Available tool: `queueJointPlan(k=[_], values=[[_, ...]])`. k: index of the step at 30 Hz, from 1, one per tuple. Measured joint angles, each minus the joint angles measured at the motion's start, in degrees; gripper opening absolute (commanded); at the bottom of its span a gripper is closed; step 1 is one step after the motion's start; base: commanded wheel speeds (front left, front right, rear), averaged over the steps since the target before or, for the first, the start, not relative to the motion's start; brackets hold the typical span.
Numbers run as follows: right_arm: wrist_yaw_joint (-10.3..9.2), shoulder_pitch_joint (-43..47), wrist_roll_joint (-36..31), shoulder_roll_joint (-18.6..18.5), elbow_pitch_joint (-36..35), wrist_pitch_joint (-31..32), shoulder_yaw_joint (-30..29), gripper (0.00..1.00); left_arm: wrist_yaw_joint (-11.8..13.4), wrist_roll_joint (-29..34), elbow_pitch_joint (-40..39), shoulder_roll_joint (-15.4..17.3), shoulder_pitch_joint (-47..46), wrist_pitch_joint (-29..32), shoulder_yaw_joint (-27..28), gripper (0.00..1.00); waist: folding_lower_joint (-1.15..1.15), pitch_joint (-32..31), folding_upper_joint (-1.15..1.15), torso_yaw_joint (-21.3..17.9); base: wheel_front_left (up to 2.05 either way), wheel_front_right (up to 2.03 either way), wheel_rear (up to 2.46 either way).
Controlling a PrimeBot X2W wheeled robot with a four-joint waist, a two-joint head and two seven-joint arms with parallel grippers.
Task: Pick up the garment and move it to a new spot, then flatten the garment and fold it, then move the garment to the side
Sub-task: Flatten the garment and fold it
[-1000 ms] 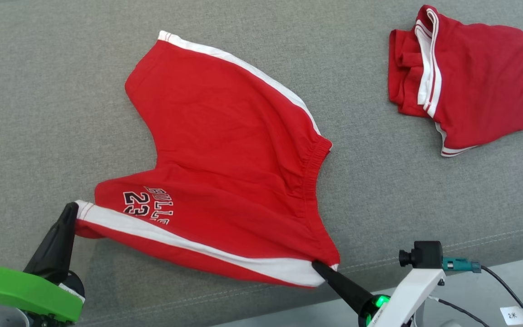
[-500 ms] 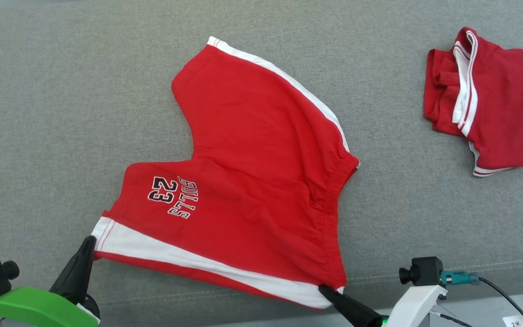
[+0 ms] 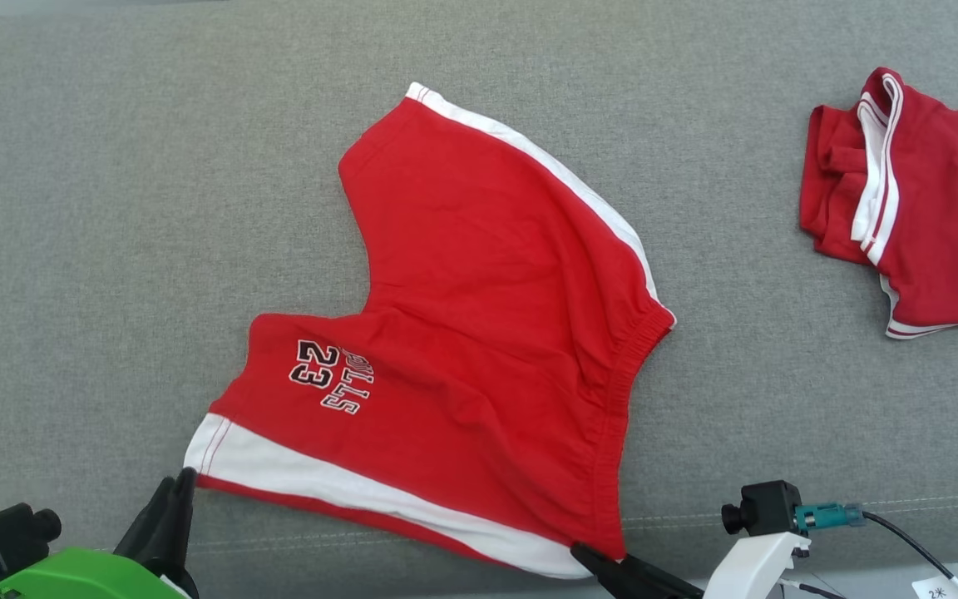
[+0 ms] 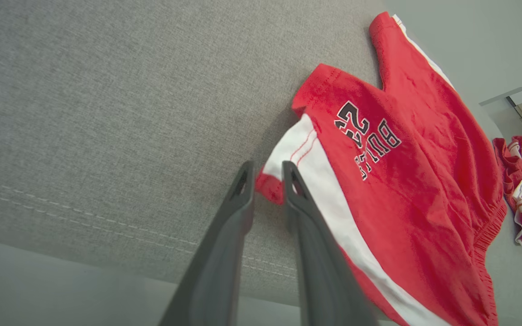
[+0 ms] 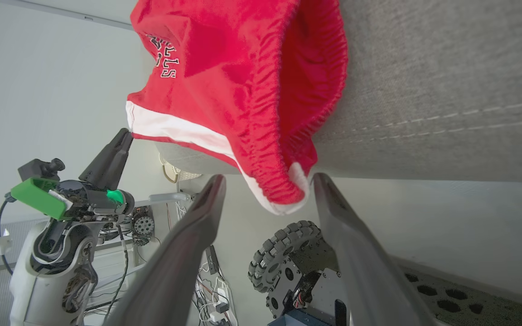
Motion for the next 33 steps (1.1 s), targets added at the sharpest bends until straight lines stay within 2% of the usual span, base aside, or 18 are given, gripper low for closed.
queueJointPlan(k=[9, 17, 22, 26, 33], values=[[-0.47, 0.2, 0.0, -1.0, 0.2, 0.3, 0.2, 1.0, 0.0, 0.1, 4.0, 0.1, 1.2, -0.6, 0.3, 1.0, 0.0, -1.9, 0.0, -1.1, 0.0, 0.0, 0.0], [-0.52, 0.7, -2.5, -3.0, 0.5, -0.5, 0.0, 1.0, 0.0, 2.8, 6.0, 1.2, 1.7, -2.0, 1.2, 1.0, 0.0, -3.7, 0.0, -1.9, 0.0, 0.0, 0.0], [-0.59, 0.7, -8.5, -4.6, 0.4, -6.7, -3.7, 1.0, 0.1, 3.8, 5.0, 1.4, 1.8, -5.7, 3.3, 1.0, 0.0, -5.4, 0.0, -2.4, 0.0, 0.0, 0.0], [-0.99, 0.1, -14.3, -6.2, 0.3, -11.3, -6.2, 1.0, 0.1, 7.7, 3.5, 2.8, 1.7, -8.4, 3.6, 1.0, 0.0, -6.7, 0.0, -2.9, 0.0, 0.0, 0.0], [-1.44, -0.9, -21.8, -8.0, 1.4, -18.3, -9.6, 1.0, -0.1, 12.7, 2.1, 3.3, 1.6, -11.9, 2.3, 1.0, 0.0, -9.0, 0.0, -3.6, 0.0, 0.0, 0.0]])
